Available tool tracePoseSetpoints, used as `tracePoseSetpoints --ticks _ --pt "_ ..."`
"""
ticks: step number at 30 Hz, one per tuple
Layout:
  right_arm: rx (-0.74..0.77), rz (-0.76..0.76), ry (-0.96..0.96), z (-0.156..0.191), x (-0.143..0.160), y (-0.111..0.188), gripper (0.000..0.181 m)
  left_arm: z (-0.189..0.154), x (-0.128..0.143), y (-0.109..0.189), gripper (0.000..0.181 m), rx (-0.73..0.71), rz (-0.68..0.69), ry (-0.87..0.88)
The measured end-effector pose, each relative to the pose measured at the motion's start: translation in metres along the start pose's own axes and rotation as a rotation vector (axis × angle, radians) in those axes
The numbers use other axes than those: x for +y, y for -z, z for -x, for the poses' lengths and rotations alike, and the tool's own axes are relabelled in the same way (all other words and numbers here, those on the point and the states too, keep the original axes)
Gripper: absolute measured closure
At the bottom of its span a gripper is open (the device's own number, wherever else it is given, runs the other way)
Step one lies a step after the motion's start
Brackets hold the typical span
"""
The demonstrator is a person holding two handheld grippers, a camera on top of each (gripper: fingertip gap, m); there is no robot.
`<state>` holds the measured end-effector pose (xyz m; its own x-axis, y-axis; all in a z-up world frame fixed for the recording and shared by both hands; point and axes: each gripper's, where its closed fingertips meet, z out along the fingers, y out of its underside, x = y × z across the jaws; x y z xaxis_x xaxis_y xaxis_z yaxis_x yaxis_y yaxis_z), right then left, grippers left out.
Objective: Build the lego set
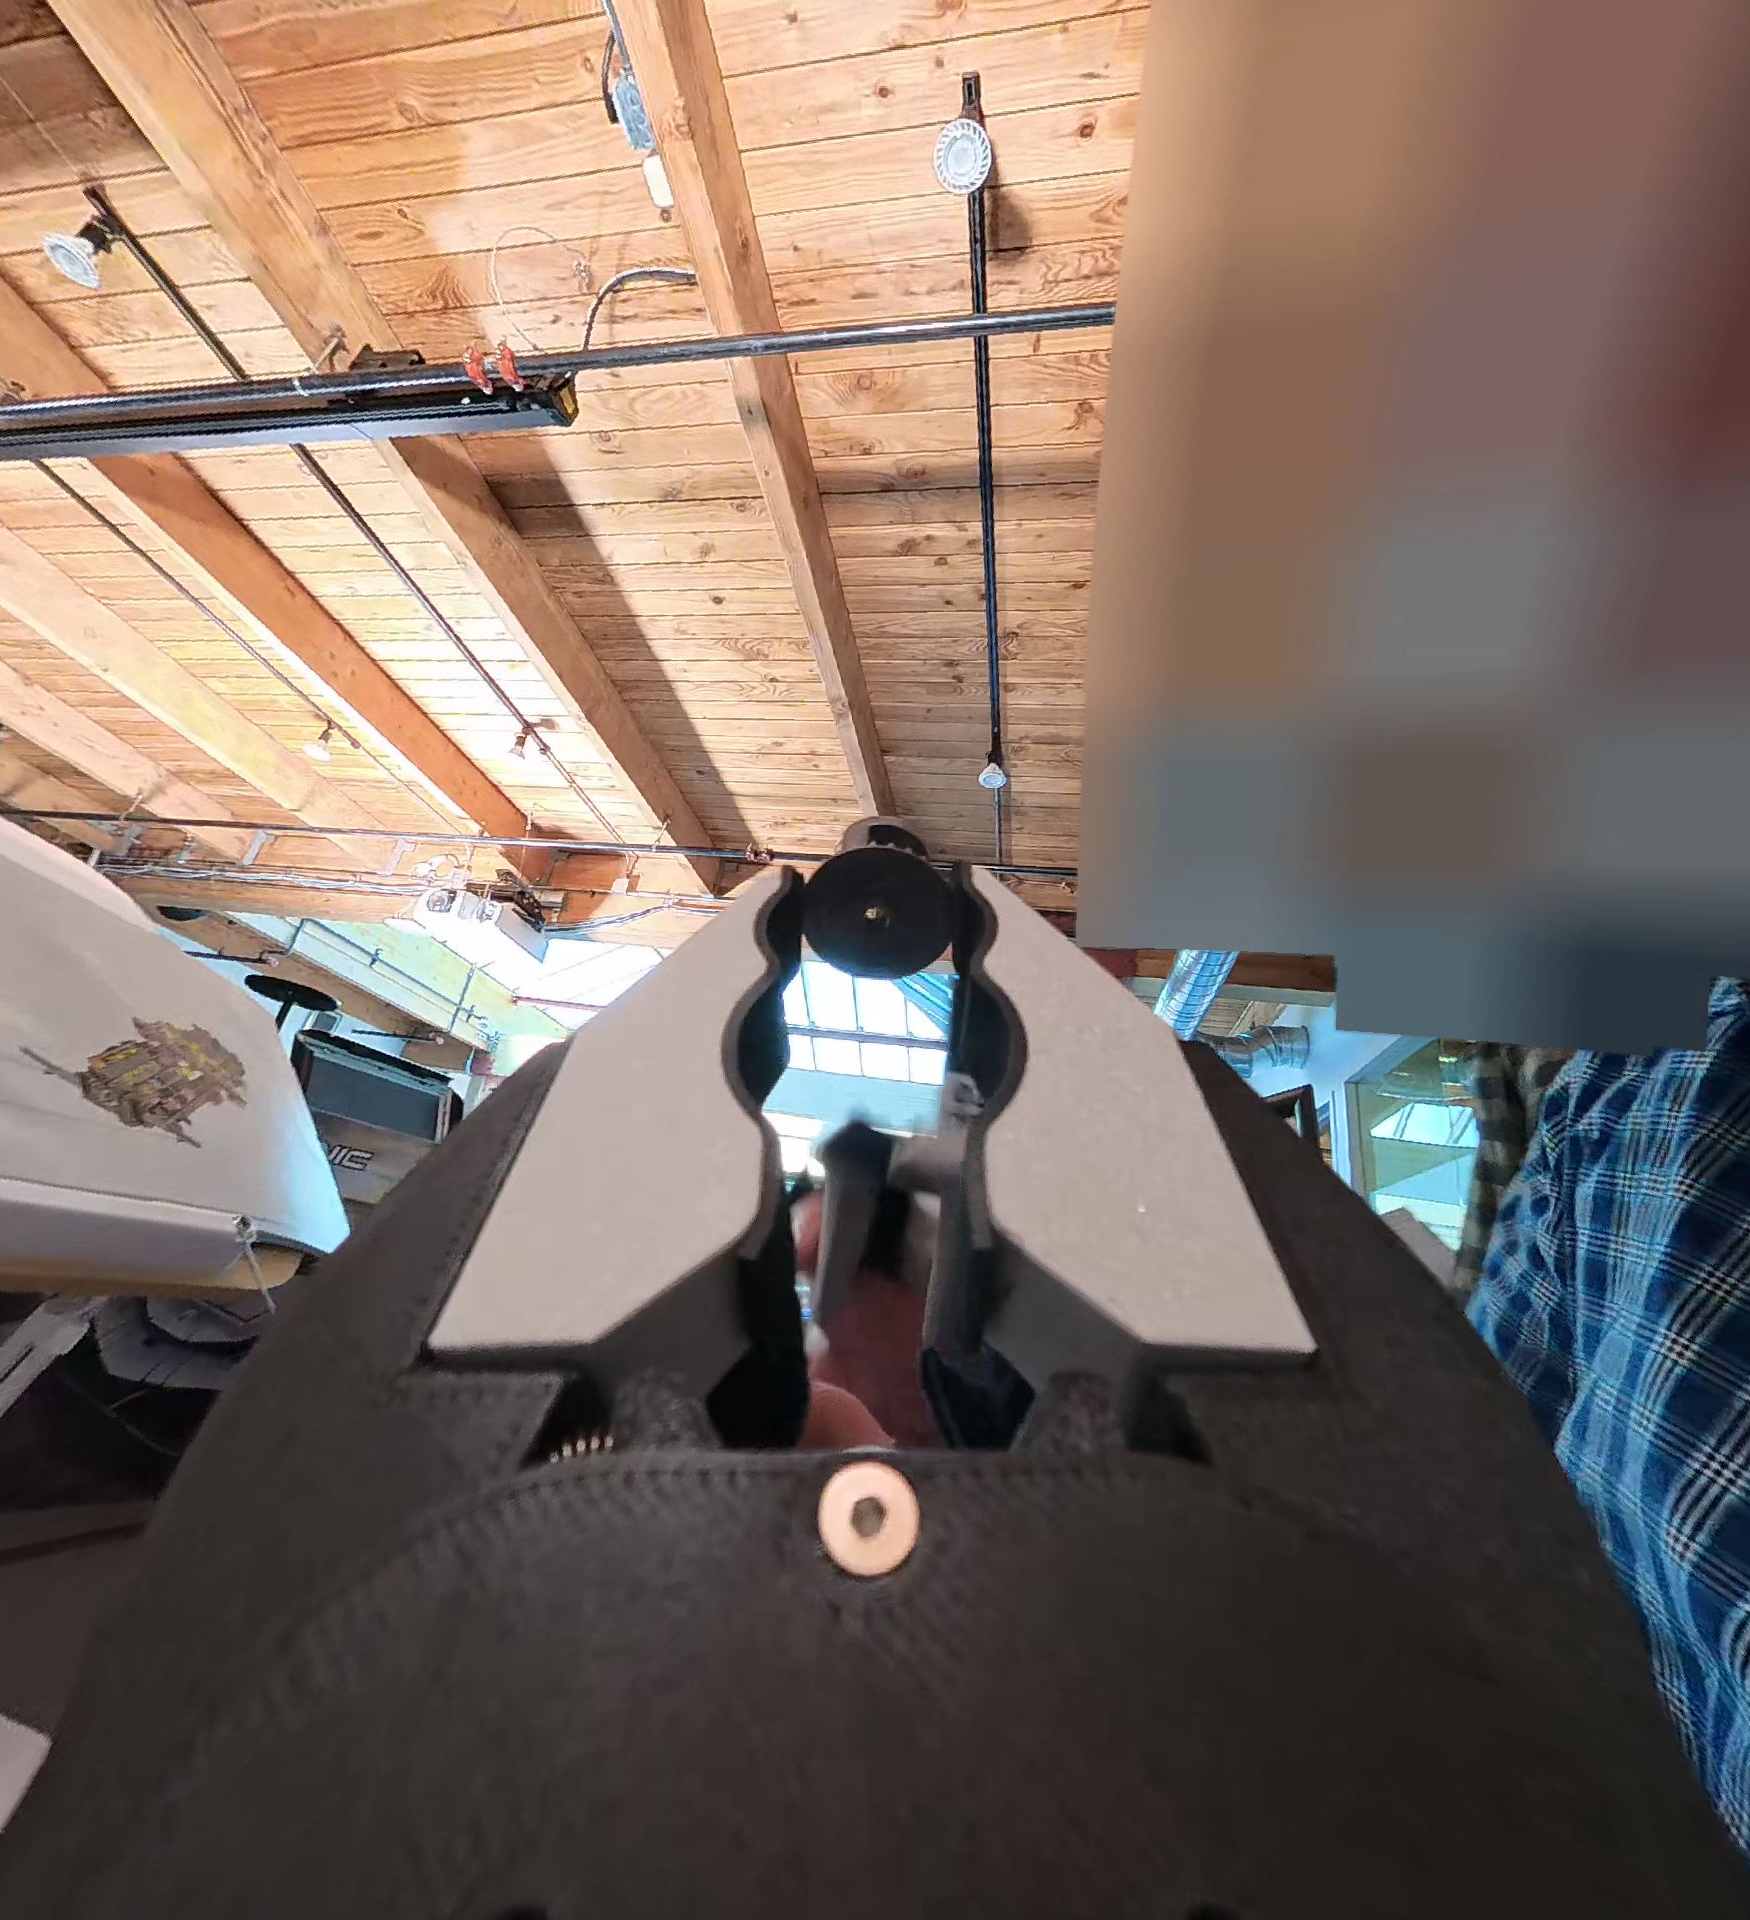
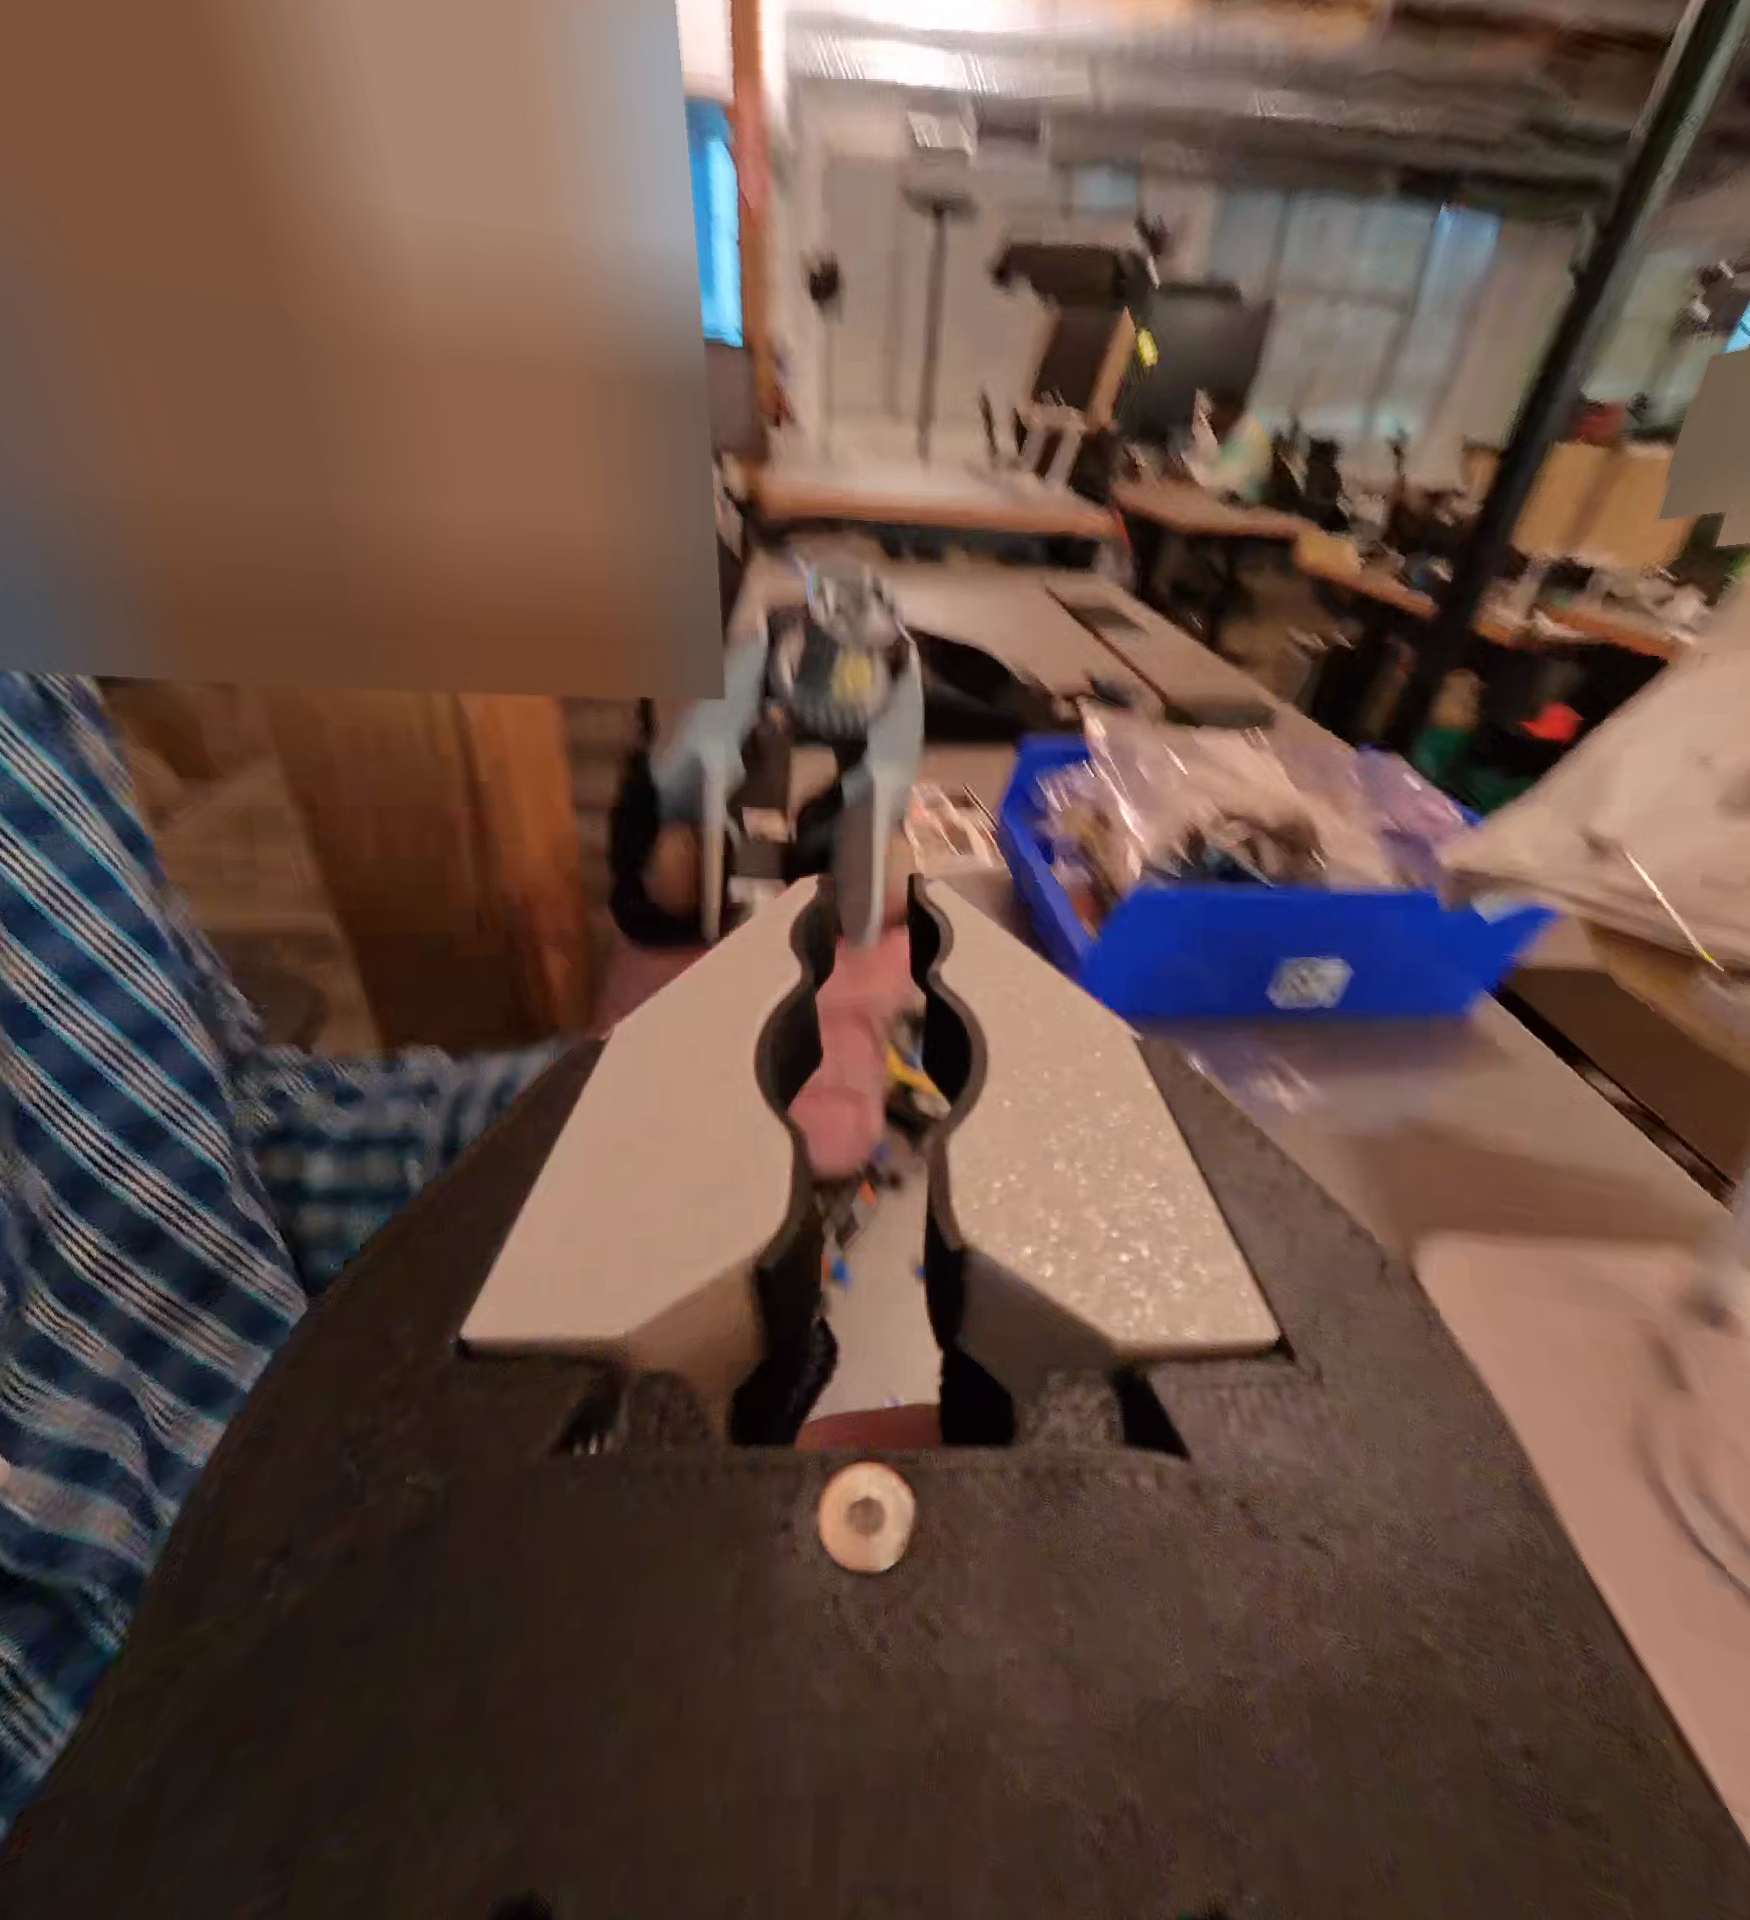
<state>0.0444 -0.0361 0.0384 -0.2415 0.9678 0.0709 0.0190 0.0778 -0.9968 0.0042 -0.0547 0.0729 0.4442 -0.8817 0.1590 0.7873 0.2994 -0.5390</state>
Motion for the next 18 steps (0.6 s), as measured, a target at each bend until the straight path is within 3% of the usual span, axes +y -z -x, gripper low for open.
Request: tracePoseSetpoints --ticks 6,18 --pt "-0.167 -0.142 -0.079 0.01 -0.026 -0.024 0.165 -0.002 -0.003 -0.001 0.155 0.017 -0.011 0.019" --pt "-0.238 -0.24 -0.12 0.014 -0.038 -0.039 0.167 -0.006 -0.001 -0.004 0.155 0.044 -0.024 0.058"
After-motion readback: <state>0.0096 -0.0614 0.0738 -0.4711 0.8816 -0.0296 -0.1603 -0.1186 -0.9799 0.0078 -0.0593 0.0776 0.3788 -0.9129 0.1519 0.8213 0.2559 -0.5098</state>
